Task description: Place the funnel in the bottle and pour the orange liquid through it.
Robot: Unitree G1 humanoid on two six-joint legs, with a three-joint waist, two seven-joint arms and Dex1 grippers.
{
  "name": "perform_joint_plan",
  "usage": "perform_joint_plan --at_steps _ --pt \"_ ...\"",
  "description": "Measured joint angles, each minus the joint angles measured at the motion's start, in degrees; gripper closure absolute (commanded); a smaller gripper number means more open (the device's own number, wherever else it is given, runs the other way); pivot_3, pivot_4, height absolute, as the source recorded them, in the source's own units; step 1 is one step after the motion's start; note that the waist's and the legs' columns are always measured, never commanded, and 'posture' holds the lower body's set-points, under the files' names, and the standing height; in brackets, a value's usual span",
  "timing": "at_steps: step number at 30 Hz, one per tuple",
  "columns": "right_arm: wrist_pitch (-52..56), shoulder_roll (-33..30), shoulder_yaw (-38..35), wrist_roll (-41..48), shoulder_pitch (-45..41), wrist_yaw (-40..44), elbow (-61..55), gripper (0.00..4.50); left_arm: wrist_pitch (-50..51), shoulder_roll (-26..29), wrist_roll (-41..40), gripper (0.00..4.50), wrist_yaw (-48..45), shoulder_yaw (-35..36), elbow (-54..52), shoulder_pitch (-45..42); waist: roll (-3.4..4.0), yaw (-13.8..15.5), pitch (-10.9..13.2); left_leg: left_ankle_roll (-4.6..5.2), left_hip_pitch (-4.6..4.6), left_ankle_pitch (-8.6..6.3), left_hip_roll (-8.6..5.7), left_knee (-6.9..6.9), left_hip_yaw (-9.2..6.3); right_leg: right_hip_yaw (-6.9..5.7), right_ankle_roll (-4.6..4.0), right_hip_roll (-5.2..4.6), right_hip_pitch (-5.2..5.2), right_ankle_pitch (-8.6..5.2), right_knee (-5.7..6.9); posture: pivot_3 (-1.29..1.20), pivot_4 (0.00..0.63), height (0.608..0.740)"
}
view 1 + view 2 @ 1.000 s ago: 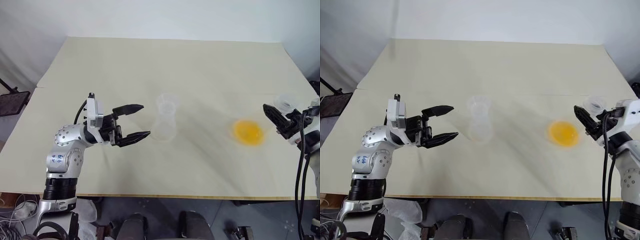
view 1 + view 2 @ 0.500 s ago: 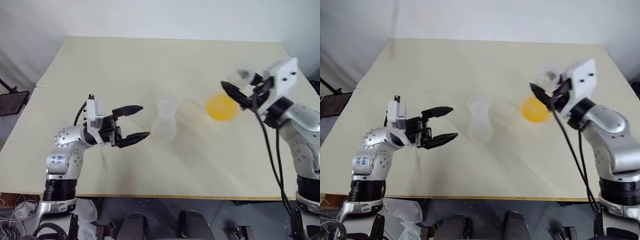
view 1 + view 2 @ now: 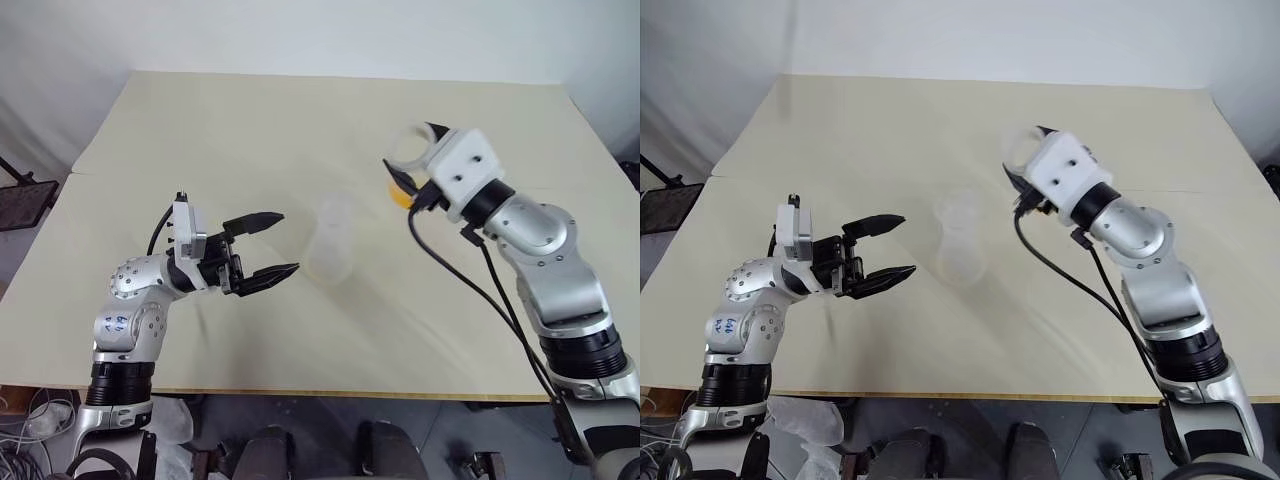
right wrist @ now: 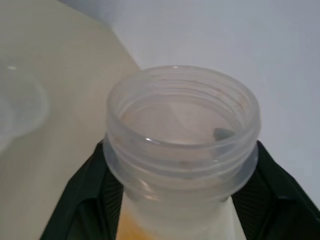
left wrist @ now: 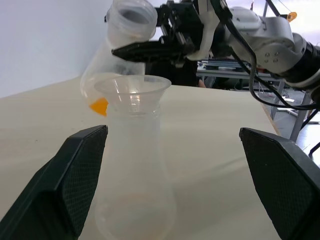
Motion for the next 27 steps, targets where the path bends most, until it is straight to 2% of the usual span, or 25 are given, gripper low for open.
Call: perform_joint_plan --at_steps 4,18,27 --pt "-2.83 1.61 2.45 -4.79 -1.03 -0.05 2.36 2.06 -0.02 -0.35 0.00 0.00 0.24 -0.07 -0.09 0.41 0.00 -0.46 0.00 0.00 -0.01 0.00 0.00 0.00 -0.08 -0.01 0.00 0.00 0.00 0.00 0.00 0.00 0.150 0.740" --pt "-14.75 2.21 4.38 -21.75 -3.00 -3.43 6.18 2.06 -0.70 -1.37 0.00 0.00 0.90 -0.16 -0.10 0.79 0.00 -1.05 0.00 0.00 0.01 0.00 0.02 -0.05 -0.23 0.01 0.00 0.00 -0.01 0.00 0.00 0.00 0.150 0.740" --pt "-19.50 2.73 4.55 -28.67 -3.93 -4.65 8.68 2.06 -1.91 -1.53 0.09 0.00 1.50 -0.18 -0.05 0.79 0.00 -1.14 0.00 0.00 0.02 0.00 0.03 -0.05 -0.24 0.02 0.00 0.00 -0.01 0.00 0.00 0.00 0.150 0.740"
